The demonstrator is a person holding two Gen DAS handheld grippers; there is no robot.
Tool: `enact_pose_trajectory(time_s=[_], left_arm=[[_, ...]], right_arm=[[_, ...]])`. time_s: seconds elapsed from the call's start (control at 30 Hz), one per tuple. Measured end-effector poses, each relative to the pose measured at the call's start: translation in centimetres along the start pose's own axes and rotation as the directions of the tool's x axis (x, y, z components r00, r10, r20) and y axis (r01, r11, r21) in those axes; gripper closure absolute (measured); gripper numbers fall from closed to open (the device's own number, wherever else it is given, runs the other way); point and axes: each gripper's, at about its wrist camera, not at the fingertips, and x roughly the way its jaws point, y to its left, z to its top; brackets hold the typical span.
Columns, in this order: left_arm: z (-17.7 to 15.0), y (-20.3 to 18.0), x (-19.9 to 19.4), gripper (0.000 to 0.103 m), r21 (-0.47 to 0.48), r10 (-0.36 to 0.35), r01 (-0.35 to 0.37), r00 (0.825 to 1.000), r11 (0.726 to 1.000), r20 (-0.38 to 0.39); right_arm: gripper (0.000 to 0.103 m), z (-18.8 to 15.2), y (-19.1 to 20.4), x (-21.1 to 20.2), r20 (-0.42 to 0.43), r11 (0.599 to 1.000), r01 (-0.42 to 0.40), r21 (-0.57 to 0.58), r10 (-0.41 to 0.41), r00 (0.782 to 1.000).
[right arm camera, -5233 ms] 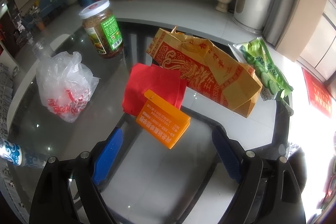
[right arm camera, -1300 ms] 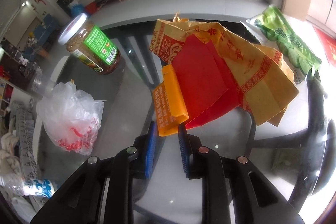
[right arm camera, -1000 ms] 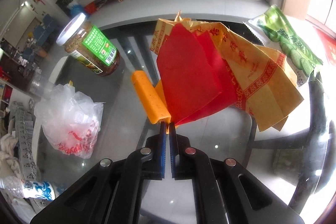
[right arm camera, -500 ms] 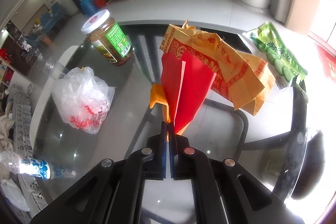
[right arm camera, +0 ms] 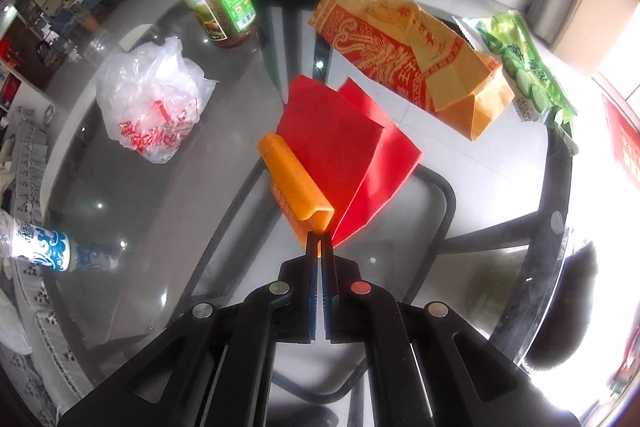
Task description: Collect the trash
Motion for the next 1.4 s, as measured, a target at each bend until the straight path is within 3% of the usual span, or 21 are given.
enact_pose_trajectory(time_s=[0.17, 0.2, 0.3, 0.33, 0.43, 0.63, 0.67, 0.77, 0.87, 0.93, 1.0, 1.13, 1.23, 1.27, 1.33, 1.4], left_arm=[[0.2, 0.1, -0.2, 0.020, 0.009, 0.006, -0.006, 1.000, 1.000, 0.012], [0.2, 0.2, -0.2, 0.020, 0.005, 0.007, -0.007, 1.000, 1.000, 0.012], [0.2, 0.3, -0.1, 0.020, -0.004, 0.008, -0.008, 1.000, 1.000, 0.012], [0.2, 0.3, -0.1, 0.020, -0.005, 0.008, -0.008, 1.000, 1.000, 0.010], [0.0, 0.2, 0.1, 0.020, 0.003, 0.008, -0.008, 1.000, 1.000, 0.006], [0.1, 0.0, 0.0, 0.020, 0.008, 0.012, -0.012, 1.000, 1.000, 0.011], [0.1, 0.1, 0.0, 0.020, 0.006, 0.015, -0.015, 1.000, 1.000, 0.011], [0.1, 0.4, 0.1, 0.020, -0.003, 0.022, -0.022, 1.000, 1.000, 0.007], [0.0, 0.6, 0.2, 0.020, -0.013, 0.025, -0.025, 1.000, 1.000, 0.003], [0.0, 0.6, 0.2, 0.020, -0.016, 0.025, -0.025, 1.000, 1.000, 0.003], [-0.1, 0.5, 0.2, 0.020, -0.015, 0.025, -0.025, 1.000, 1.000, 0.002], [-0.1, 0.3, 0.1, 0.020, -0.015, 0.022, -0.022, 1.000, 1.000, 0.004], [-0.2, 0.2, 0.1, 0.020, -0.015, 0.019, -0.019, 1.000, 1.000, 0.003], [-0.2, 0.1, 0.1, 0.020, -0.014, 0.020, -0.020, 1.000, 1.000, 0.003], [-0.3, 0.0, 0.0, 0.020, -0.010, 0.019, -0.019, 1.000, 1.000, 0.004], [-0.3, -0.1, -0.1, 0.020, -0.006, 0.020, -0.020, 1.000, 1.000, 0.005]], right_arm=[[0.099, -0.6, -0.4, 0.0, -0.001, 1.000, -0.003, 0.002, 0.003, 1.000], [0.095, -0.5, -0.6, -0.1, 0.002, 1.000, -0.007, 0.006, 0.007, 1.000], [0.059, -0.4, -1.1, -0.9, 0.051, 1.000, 0.005, 0.019, -0.006, 0.999], [0.056, -0.2, -1.3, -1.2, 0.068, 1.000, 0.008, 0.018, -0.009, 0.998], [0.056, 0.7, -1.5, -1.1, 0.077, 1.000, 0.028, 0.013, -0.029, 0.997], [0.057, 2.3, -1.3, 1.1, 0.031, 1.000, -0.020, 0.000, 0.020, 0.999], [0.059, 2.4, -1.2, 1.5, 0.019, 1.000, -0.028, -0.005, 0.029, 0.999], [0.079, 2.5, -0.4, 2.4, -0.017, 0.999, -0.031, -0.042, 0.030, 0.999], [0.080, 2.5, -0.1, 2.5, -0.019, 0.998, -0.032, -0.051, 0.031, 0.999], [0.088, 2.5, -0.2, 2.3, -0.013, 0.998, -0.048, -0.046, 0.047, 0.999], [0.089, 2.5, -0.1, 1.8, -0.003, 0.998, -0.051, -0.044, 0.051, 0.999], [0.089, 2.5, -0.5, 0.8, -0.007, 0.991, -0.134, -0.008, 0.134, 0.991], [0.089, 2.4, -2.2, 0.3, -0.011, 0.958, -0.265, 0.112, 0.268, 0.963], [0.089, 2.4, -2.8, 0.4, -0.015, 0.933, -0.323, 0.157, 0.330, 0.944], [0.089, 2.4, -3.3, 0.7, -0.019, 0.859, -0.453, 0.239, 0.471, 0.882], [0.089, 2.4, -3.3, 0.6, -0.009, 0.802, -0.529, 0.276, 0.553, 0.833]])
